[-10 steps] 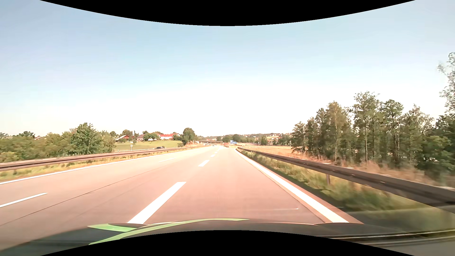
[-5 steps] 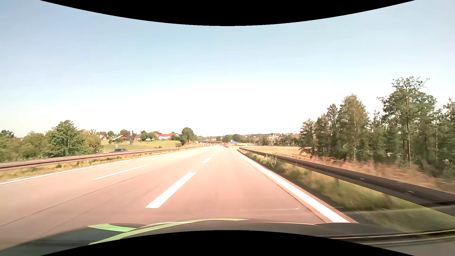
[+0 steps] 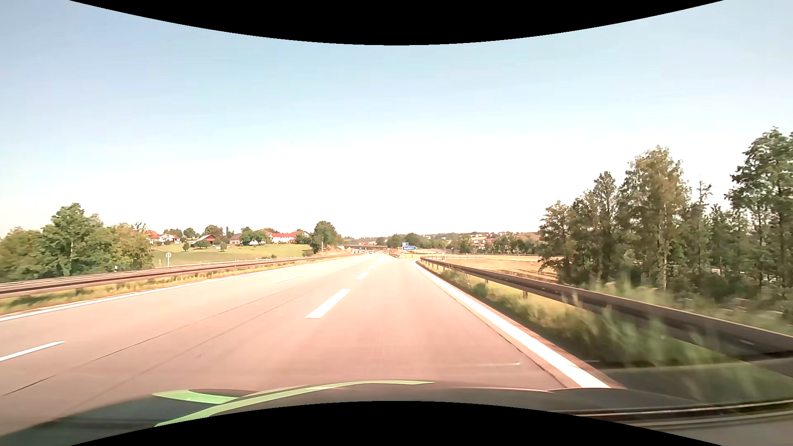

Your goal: Follow the waypoints while adhering to traffic rules and regulations

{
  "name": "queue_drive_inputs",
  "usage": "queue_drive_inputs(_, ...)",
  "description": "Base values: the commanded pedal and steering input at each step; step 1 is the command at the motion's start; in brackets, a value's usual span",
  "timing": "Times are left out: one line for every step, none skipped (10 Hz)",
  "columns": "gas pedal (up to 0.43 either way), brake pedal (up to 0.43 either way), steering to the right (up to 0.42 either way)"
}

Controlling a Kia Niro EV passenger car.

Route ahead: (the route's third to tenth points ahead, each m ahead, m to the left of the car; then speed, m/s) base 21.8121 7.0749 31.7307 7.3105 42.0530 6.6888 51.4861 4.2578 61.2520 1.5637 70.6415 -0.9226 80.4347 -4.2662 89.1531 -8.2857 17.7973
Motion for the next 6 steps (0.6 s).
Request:
queue_drive_inputs(0.000, 0.000, 0.000)
queue_drive_inputs(0.000, 0.000, -0.001)
queue_drive_inputs(0.000, 0.000, 0.000)
queue_drive_inputs(0.000, 0.000, 0.000)
queue_drive_inputs(0.000, 0.000, 0.000)
queue_drive_inputs(0.000, 0.000, 0.000)
